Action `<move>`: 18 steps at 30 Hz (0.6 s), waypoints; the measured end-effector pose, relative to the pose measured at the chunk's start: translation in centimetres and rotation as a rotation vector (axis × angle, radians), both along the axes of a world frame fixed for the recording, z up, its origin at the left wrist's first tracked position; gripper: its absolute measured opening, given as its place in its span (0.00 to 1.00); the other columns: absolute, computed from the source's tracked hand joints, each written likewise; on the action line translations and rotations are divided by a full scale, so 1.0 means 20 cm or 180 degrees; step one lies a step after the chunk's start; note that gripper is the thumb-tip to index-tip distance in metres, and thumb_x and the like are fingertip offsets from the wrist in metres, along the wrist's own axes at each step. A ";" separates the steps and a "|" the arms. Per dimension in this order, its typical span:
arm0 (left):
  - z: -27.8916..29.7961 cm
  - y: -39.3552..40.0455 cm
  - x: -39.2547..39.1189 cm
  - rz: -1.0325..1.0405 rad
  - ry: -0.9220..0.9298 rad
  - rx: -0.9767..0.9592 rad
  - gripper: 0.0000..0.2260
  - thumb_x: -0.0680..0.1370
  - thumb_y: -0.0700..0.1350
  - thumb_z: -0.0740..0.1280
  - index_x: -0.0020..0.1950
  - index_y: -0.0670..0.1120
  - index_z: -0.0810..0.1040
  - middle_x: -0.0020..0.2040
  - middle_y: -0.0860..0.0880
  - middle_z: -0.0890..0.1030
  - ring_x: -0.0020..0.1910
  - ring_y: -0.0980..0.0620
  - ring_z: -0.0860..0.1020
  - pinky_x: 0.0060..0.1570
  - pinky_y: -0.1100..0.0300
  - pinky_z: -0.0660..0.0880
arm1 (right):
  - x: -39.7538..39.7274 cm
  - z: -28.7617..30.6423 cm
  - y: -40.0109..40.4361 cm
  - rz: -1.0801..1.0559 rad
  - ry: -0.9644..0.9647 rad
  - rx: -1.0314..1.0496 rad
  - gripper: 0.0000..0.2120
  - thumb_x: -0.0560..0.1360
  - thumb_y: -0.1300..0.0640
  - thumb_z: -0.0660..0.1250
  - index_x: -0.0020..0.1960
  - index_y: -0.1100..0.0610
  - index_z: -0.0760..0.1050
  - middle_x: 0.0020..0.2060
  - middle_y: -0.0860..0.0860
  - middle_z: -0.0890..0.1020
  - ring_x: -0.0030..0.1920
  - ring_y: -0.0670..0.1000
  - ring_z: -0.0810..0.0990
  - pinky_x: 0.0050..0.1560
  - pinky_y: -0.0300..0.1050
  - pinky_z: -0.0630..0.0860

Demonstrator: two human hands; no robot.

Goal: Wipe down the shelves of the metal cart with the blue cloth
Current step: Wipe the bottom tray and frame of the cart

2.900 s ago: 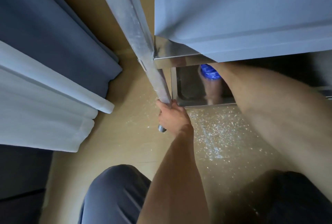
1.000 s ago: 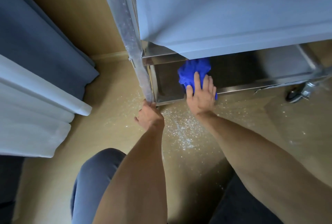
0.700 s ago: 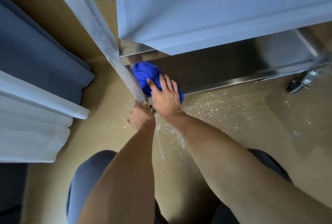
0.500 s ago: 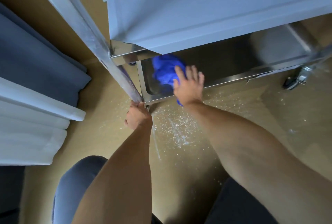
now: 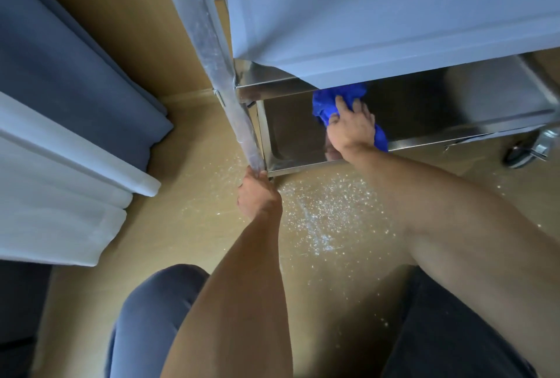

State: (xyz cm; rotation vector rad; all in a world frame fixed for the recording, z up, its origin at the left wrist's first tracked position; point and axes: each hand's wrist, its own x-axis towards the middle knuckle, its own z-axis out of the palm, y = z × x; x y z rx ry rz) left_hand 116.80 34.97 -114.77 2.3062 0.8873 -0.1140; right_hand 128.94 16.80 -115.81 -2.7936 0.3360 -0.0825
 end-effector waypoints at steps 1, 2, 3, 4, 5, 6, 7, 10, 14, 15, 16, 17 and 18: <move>0.00 0.00 0.00 0.0015 -0.0015 -0.0035 0.12 0.83 0.50 0.57 0.60 0.45 0.73 0.53 0.43 0.81 0.51 0.42 0.80 0.53 0.51 0.76 | 0.01 0.02 0.11 0.0255 0.0035 0.0074 0.25 0.79 0.51 0.56 0.76 0.49 0.63 0.70 0.61 0.69 0.71 0.62 0.65 0.70 0.54 0.61; -0.01 0.00 0.00 0.0014 -0.0020 -0.0065 0.12 0.83 0.50 0.57 0.60 0.45 0.74 0.53 0.43 0.81 0.52 0.42 0.80 0.53 0.51 0.76 | -0.01 0.04 0.22 0.0499 0.0087 0.0127 0.25 0.77 0.51 0.57 0.75 0.49 0.65 0.67 0.60 0.71 0.69 0.62 0.67 0.69 0.52 0.62; 0.00 0.00 0.00 0.0016 -0.0021 -0.0083 0.12 0.83 0.50 0.58 0.60 0.45 0.74 0.53 0.42 0.81 0.52 0.42 0.79 0.53 0.51 0.75 | -0.05 0.04 0.34 0.0719 0.0097 0.0147 0.25 0.76 0.50 0.58 0.73 0.49 0.67 0.65 0.59 0.72 0.67 0.62 0.69 0.67 0.52 0.64; 0.00 0.00 0.00 0.0024 -0.0005 -0.0084 0.11 0.83 0.49 0.58 0.59 0.45 0.74 0.53 0.42 0.81 0.52 0.42 0.79 0.55 0.50 0.75 | -0.12 0.03 0.43 0.0890 0.0007 0.0151 0.25 0.75 0.50 0.59 0.72 0.50 0.69 0.64 0.59 0.74 0.65 0.62 0.71 0.65 0.52 0.65; 0.00 0.01 0.01 0.0031 0.0026 -0.0076 0.11 0.82 0.49 0.58 0.59 0.45 0.74 0.54 0.41 0.81 0.53 0.41 0.79 0.56 0.48 0.75 | -0.21 0.02 0.50 0.0995 -0.0120 0.0153 0.25 0.73 0.50 0.58 0.70 0.51 0.72 0.63 0.59 0.75 0.64 0.62 0.72 0.63 0.53 0.67; 0.01 0.01 0.01 0.0056 0.0053 -0.0072 0.11 0.82 0.49 0.58 0.59 0.45 0.74 0.54 0.41 0.81 0.54 0.40 0.79 0.57 0.47 0.74 | -0.29 0.00 0.52 0.1039 -0.0234 0.0168 0.25 0.73 0.50 0.57 0.69 0.52 0.74 0.62 0.59 0.76 0.64 0.62 0.73 0.62 0.54 0.67; 0.01 0.01 0.01 0.0096 0.0077 -0.0068 0.11 0.81 0.49 0.59 0.59 0.46 0.74 0.54 0.41 0.81 0.54 0.40 0.79 0.57 0.46 0.74 | -0.35 -0.03 0.51 0.1054 -0.0310 0.0180 0.25 0.73 0.50 0.57 0.68 0.52 0.74 0.63 0.60 0.76 0.66 0.61 0.73 0.63 0.55 0.67; 0.00 -0.01 0.00 0.0128 0.0023 -0.0045 0.11 0.81 0.51 0.59 0.59 0.48 0.75 0.54 0.42 0.81 0.53 0.40 0.79 0.56 0.46 0.75 | -0.40 -0.10 0.32 0.0701 -0.0579 0.0139 0.23 0.76 0.48 0.57 0.69 0.49 0.73 0.67 0.57 0.75 0.71 0.61 0.69 0.69 0.57 0.62; -0.02 -0.05 -0.02 0.0187 -0.0066 -0.0052 0.13 0.82 0.51 0.57 0.62 0.47 0.74 0.55 0.42 0.81 0.52 0.40 0.80 0.54 0.47 0.76 | -0.34 -0.18 -0.12 -0.0417 -0.0809 0.0101 0.23 0.79 0.47 0.57 0.72 0.49 0.70 0.71 0.58 0.72 0.75 0.61 0.64 0.72 0.59 0.60; -0.02 -0.05 -0.02 0.0216 -0.0067 -0.0066 0.13 0.82 0.51 0.58 0.63 0.46 0.74 0.56 0.42 0.81 0.53 0.40 0.80 0.54 0.47 0.76 | -0.33 -0.20 -0.26 -0.0782 -0.0911 0.0152 0.23 0.79 0.47 0.57 0.73 0.49 0.70 0.71 0.59 0.71 0.75 0.62 0.63 0.71 0.59 0.61; -0.02 -0.06 -0.02 0.0240 -0.0084 -0.0077 0.14 0.82 0.51 0.60 0.64 0.46 0.74 0.56 0.42 0.80 0.54 0.40 0.79 0.55 0.48 0.76 | -0.31 -0.21 -0.39 -0.1159 -0.0967 0.0240 0.24 0.80 0.47 0.56 0.74 0.50 0.68 0.73 0.60 0.69 0.76 0.63 0.62 0.70 0.58 0.62; -0.01 -0.06 -0.01 0.0258 -0.0095 -0.0082 0.14 0.82 0.50 0.61 0.64 0.45 0.73 0.57 0.42 0.80 0.55 0.40 0.79 0.56 0.48 0.75 | -0.30 -0.20 -0.51 -0.1513 -0.0946 0.0406 0.25 0.81 0.47 0.55 0.76 0.50 0.65 0.74 0.61 0.66 0.76 0.63 0.60 0.70 0.58 0.62; -0.01 -0.06 -0.01 0.0260 -0.0101 -0.0071 0.15 0.82 0.50 0.61 0.64 0.45 0.73 0.57 0.42 0.80 0.56 0.40 0.78 0.56 0.48 0.74 | -0.29 -0.18 -0.62 -0.1821 -0.0875 0.0606 0.25 0.82 0.47 0.54 0.78 0.50 0.62 0.76 0.62 0.62 0.77 0.63 0.57 0.70 0.58 0.61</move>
